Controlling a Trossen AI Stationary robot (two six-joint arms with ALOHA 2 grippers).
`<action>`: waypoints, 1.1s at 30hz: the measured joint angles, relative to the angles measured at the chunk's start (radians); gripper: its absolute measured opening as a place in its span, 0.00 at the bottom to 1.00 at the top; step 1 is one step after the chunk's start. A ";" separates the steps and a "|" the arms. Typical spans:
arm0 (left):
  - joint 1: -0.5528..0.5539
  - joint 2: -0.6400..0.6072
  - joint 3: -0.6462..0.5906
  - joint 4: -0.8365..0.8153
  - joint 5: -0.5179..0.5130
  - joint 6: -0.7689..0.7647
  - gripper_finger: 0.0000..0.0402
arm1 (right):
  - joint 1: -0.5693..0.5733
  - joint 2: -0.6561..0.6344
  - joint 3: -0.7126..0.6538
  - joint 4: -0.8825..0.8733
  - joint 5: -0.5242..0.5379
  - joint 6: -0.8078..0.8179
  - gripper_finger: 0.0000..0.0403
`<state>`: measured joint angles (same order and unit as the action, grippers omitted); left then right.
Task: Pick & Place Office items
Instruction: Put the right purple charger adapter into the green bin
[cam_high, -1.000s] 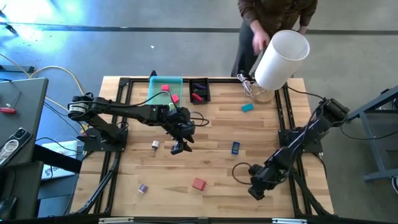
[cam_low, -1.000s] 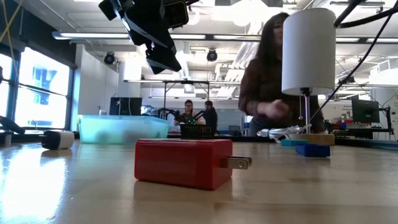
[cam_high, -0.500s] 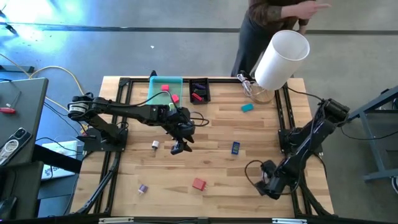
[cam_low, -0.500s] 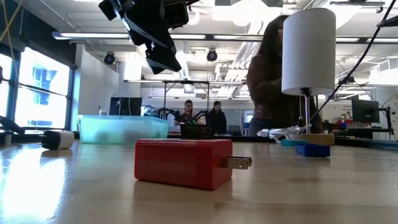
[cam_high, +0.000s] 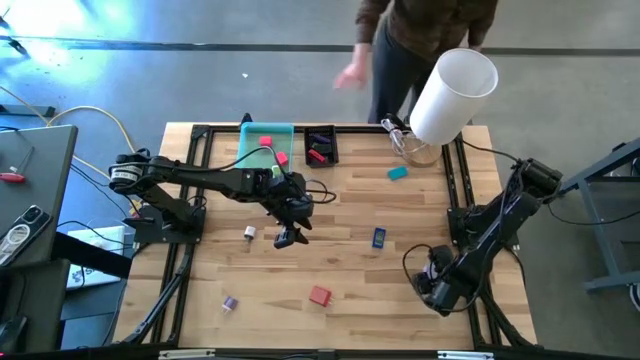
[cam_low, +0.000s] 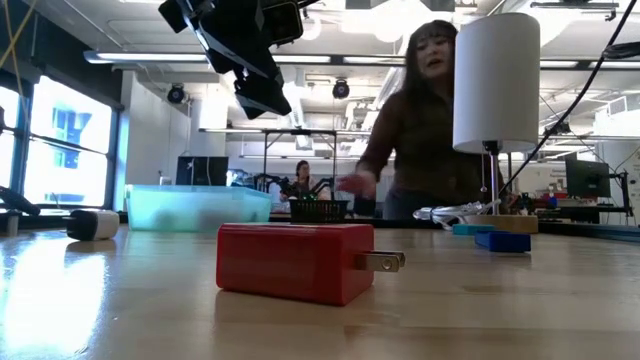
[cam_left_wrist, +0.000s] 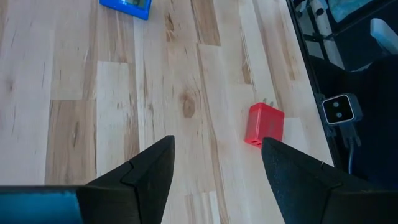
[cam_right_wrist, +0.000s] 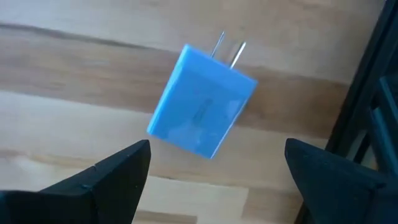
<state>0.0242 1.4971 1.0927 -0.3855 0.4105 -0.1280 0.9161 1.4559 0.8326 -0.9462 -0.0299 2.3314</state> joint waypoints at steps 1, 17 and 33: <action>0.000 0.000 0.000 0.000 0.000 0.000 0.58 | -0.003 0.000 0.000 0.002 0.000 -0.001 0.90; 0.000 0.000 0.000 -0.006 0.000 0.000 0.58 | -0.037 0.055 0.002 -0.025 0.007 0.021 0.90; -0.004 0.000 0.000 -0.015 0.001 -0.023 0.58 | -0.153 0.170 0.002 -0.029 -0.024 -0.137 0.76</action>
<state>0.0199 1.4971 1.0924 -0.4004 0.4110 -0.1510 0.7635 1.6263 0.8345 -0.9757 -0.0539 2.1948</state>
